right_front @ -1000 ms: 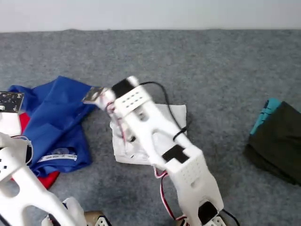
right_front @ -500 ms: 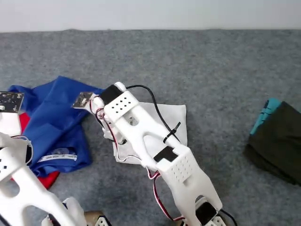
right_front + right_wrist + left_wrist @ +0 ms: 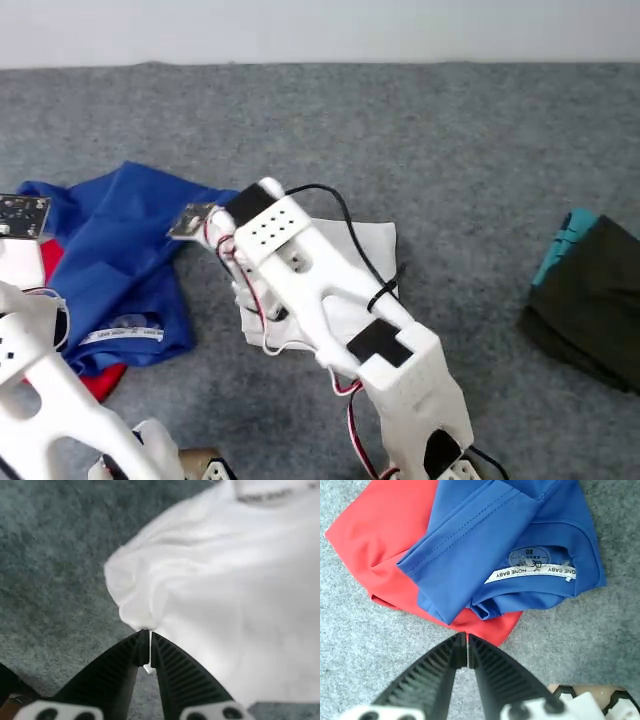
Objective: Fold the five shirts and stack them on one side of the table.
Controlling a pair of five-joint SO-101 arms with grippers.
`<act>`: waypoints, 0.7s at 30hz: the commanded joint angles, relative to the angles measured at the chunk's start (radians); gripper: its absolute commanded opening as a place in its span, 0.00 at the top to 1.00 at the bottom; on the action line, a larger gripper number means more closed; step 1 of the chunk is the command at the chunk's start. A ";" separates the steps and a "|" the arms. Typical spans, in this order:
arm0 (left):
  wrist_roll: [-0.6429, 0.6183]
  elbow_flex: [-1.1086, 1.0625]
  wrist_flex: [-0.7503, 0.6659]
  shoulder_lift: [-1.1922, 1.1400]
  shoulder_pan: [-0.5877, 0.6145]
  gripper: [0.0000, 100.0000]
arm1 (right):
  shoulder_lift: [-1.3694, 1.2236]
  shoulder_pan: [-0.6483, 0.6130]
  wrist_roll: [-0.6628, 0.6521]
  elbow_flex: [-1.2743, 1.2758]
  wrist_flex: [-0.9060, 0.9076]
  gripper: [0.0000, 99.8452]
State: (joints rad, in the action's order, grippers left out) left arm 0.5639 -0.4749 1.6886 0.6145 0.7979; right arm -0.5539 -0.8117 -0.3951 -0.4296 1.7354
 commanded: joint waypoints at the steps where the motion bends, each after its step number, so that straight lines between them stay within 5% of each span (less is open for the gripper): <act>1: -0.011 0.002 -0.014 0.026 -0.003 0.98 | -0.028 -0.064 0.008 -0.005 -0.059 0.99; 9: -0.011 0.002 -0.014 0.026 0.000 0.98 | -0.071 -0.165 0.009 -0.005 -0.090 0.99; 21: -0.011 0.002 -0.014 0.026 -0.003 0.98 | 0.177 0.044 0.028 -0.005 0.062 0.99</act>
State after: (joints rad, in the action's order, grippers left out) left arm 0.5639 -0.4749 1.6886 0.6145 0.7979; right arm -0.5125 -0.8286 -0.3874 -0.4296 1.7538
